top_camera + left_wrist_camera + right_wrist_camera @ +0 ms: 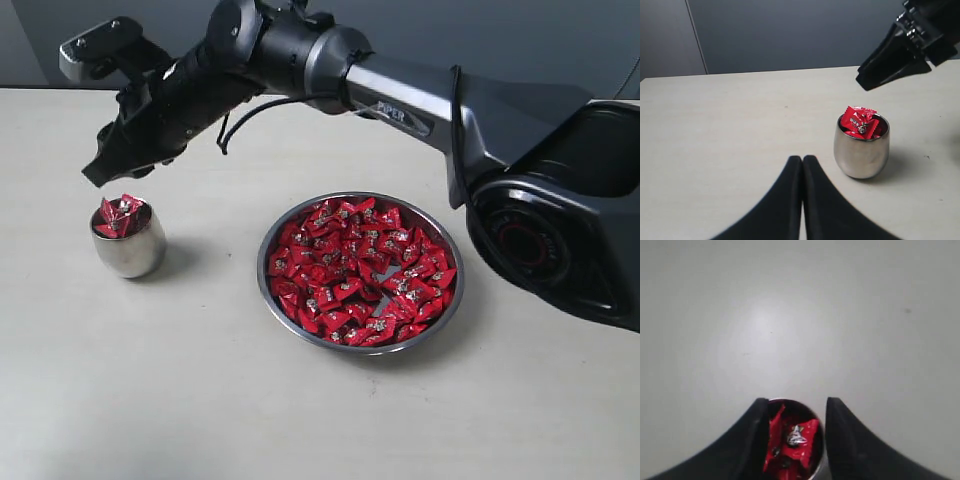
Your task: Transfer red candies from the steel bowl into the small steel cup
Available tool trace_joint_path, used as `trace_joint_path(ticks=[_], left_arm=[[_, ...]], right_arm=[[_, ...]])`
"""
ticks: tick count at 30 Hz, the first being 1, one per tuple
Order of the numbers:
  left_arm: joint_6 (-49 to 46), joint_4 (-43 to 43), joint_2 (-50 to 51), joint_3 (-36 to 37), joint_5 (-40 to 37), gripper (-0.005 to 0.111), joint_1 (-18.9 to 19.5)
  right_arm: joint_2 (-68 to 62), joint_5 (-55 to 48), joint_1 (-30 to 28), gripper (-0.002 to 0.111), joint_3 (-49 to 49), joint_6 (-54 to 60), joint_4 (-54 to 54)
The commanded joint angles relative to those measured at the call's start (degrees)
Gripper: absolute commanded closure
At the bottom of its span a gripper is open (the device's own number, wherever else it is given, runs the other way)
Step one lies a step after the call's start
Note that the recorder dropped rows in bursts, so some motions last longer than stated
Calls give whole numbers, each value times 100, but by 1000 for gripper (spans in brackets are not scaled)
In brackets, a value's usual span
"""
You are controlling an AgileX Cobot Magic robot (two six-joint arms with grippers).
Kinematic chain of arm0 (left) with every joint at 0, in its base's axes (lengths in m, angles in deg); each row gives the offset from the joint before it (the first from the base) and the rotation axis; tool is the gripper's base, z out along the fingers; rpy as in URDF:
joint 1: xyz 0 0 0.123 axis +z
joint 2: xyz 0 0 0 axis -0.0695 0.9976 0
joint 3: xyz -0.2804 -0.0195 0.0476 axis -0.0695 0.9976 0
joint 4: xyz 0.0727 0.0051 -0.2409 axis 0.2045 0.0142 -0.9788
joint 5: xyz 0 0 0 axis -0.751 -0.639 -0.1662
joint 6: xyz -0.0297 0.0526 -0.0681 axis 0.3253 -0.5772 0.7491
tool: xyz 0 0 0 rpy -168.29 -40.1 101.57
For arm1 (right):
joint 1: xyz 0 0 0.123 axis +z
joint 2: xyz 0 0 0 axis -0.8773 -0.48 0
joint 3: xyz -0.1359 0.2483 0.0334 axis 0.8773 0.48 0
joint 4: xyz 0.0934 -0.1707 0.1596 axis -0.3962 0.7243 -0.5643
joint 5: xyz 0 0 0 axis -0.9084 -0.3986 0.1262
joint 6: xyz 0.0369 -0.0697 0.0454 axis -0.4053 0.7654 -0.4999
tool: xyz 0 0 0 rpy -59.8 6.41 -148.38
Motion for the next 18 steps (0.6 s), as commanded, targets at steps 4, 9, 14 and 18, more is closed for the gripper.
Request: trace_joint_path(ticks=[4, 9, 14, 18], left_arm=[[15, 7, -26, 22, 10, 106, -38], [15, 7, -26, 22, 10, 106, -38], [15, 7, -26, 22, 10, 106, -38], [15, 7, -26, 22, 10, 106, -38]], right_arm=[[449, 425, 14, 72, -36, -698, 586], [515, 426, 14, 102, -36, -714, 728], [515, 553, 14, 108, 15, -729, 619], [540, 909, -50, 109, 248, -1147, 616]])
